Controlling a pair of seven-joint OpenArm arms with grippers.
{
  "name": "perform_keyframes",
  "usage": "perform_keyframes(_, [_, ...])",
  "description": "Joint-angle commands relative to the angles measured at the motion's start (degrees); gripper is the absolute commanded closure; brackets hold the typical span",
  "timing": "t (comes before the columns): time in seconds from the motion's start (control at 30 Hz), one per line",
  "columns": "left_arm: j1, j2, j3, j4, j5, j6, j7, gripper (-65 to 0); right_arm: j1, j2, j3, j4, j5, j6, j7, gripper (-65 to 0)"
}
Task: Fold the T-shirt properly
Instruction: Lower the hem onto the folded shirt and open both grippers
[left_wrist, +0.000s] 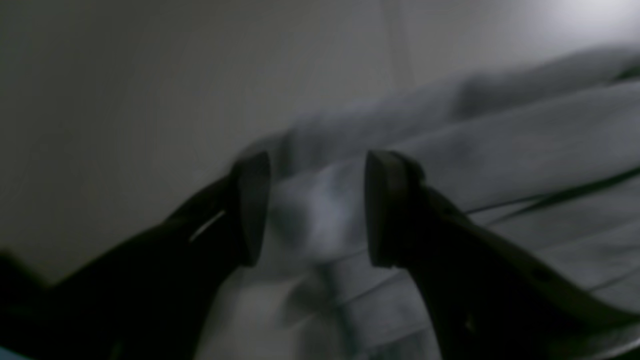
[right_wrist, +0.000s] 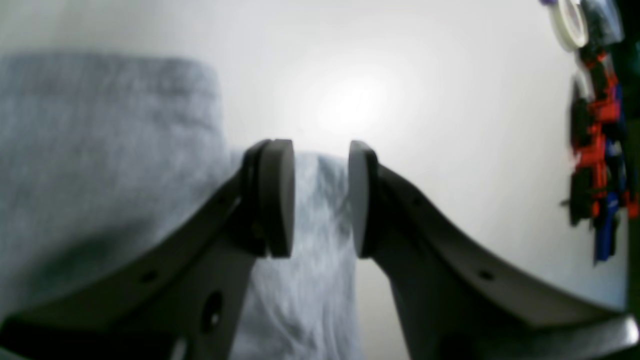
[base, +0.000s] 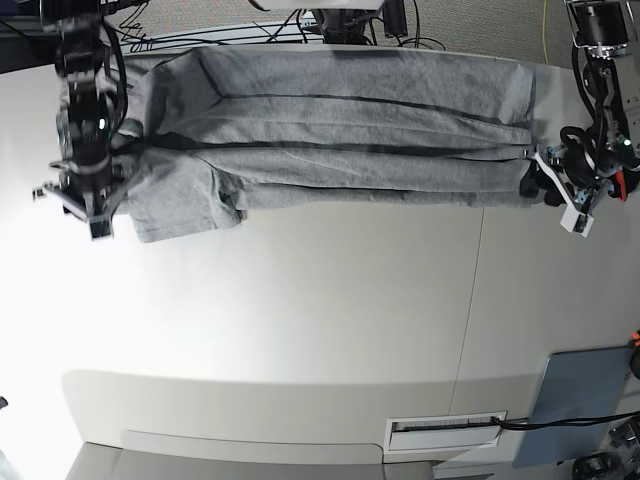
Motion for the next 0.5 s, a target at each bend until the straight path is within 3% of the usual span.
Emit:
perform_keyframes(0.0, [-0.3,-1.1,-0.5,2.0,-2.7,-0.2,-1.1,-31.2,2.2,0.0,0.4,-0.6,0.9,0.3,0.5,-18.7])
perform_keyframes(0.2, [-0.3,2.8,-0.5,5.8,-4.7,-5.0,-1.0,-31.1,10.6,-4.6,0.3,-8.5,5.3,2.3,-3.5,-18.7])
perform_keyframes(0.37, [0.1,6.9,-0.4,5.9,-4.7,-8.5,-1.0,-31.1,15.7,-5.6,0.3,-15.0,6.2,2.3,-5.1,-18.7])
perform_keyframes(0.47, [0.8,8.7,-0.4,5.9,-4.8,-8.5,-1.0,-31.0,18.5,-5.6,0.3,-18.8,7.3,2.4,-5.1,-18.7])
